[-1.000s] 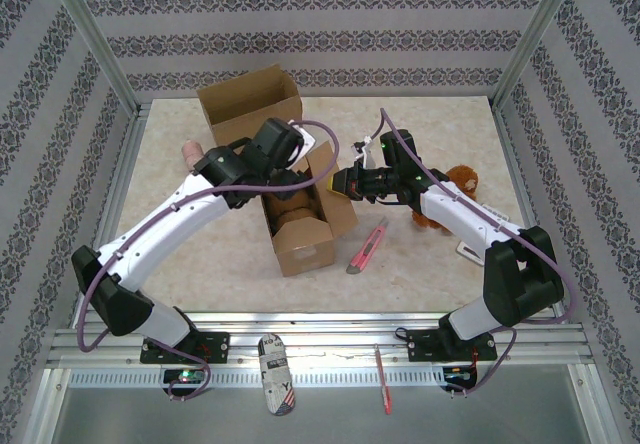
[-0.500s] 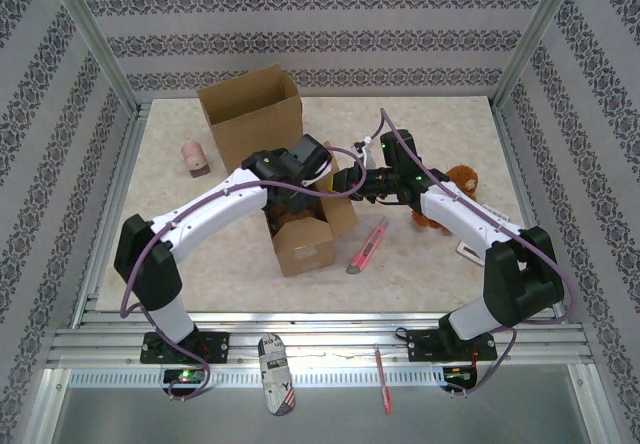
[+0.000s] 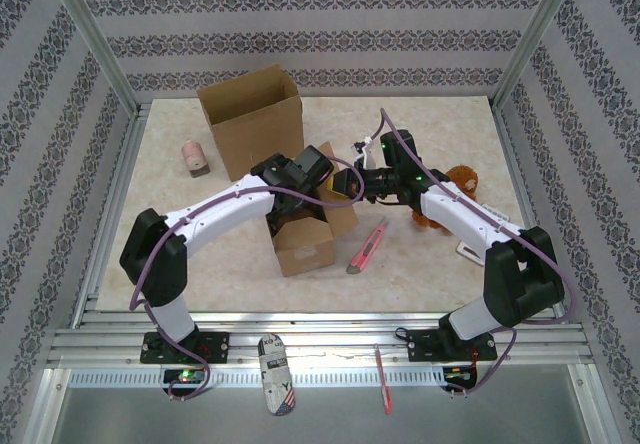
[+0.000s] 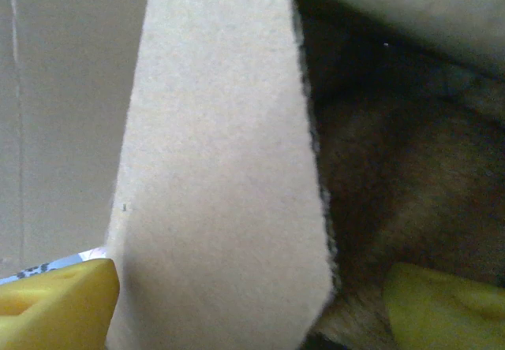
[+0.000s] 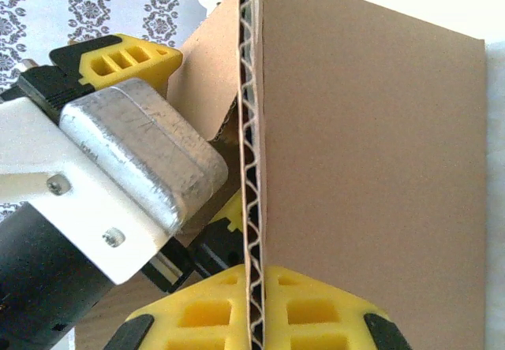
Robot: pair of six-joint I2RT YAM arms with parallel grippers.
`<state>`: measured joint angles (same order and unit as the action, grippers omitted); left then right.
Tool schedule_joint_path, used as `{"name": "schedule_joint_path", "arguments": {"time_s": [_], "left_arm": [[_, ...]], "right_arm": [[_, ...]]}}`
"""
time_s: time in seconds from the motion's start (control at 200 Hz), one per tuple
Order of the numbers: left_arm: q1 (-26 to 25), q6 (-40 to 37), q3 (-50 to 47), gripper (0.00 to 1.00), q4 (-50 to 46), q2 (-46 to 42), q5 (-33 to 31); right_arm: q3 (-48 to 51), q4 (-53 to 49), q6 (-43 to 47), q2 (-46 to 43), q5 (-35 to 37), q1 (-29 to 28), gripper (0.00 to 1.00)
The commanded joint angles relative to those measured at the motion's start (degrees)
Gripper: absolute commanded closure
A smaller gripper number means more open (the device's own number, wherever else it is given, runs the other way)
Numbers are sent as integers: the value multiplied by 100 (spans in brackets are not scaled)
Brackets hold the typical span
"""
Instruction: Unpack the express box
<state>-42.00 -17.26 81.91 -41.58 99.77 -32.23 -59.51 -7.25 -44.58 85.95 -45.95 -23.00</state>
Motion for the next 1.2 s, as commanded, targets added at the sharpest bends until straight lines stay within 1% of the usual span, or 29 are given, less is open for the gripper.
{"name": "schedule_joint_path", "arguments": {"time_s": [0.0, 0.13, 0.245, 0.3, 0.38, 0.5, 0.6, 0.64, 0.719, 0.804, 0.904, 0.974, 1.084, 1.199], "left_arm": [[-10, -246, -155, 16, 560, 21, -505], [-10, -295, -226, 20, 762, -53, -641], [-10, -337, -254, 28, 844, -111, -680], [-10, -344, -246, 34, 847, -140, -697], [-6, -337, -237, 46, 819, -192, -689], [-10, -298, -140, 56, 644, -221, -700], [-10, -244, 0, 61, 452, -230, -662], [-10, -224, 58, 66, 367, -238, -627], [7, -194, 217, 68, 187, -271, -546], [33, -188, 413, 73, -28, -273, -507], [90, -215, 641, 86, -277, -261, -454], [134, -234, 802, 100, -457, -256, -399], [191, -275, 1031, 100, -707, -281, -363], [257, -217, 1370, 100, -1079, -315, -329]], "right_arm": [[34, 225, 116, -220, -195, 15, 100], [52, 274, 102, -201, -203, 15, 100], [79, 336, 79, -172, -213, 15, 100], [103, 371, 55, -158, -212, 15, 100], [119, 397, 48, -141, -221, 13, 100], [132, 412, 46, -129, -230, 14, 100], [133, 421, 49, -111, -237, 15, 100], [135, 417, 46, -111, -239, 15, 100], [132, 413, 63, -105, -247, 15, 100], [128, 369, 105, -97, -256, 22, 100], [111, 335, 156, -82, -272, 42, 100], [90, 304, 215, -65, -310, 62, 100], [-20, 113, 453, 5, -439, 122, 100], [-226, -281, 905, 95, -543, 216, 100]]}}
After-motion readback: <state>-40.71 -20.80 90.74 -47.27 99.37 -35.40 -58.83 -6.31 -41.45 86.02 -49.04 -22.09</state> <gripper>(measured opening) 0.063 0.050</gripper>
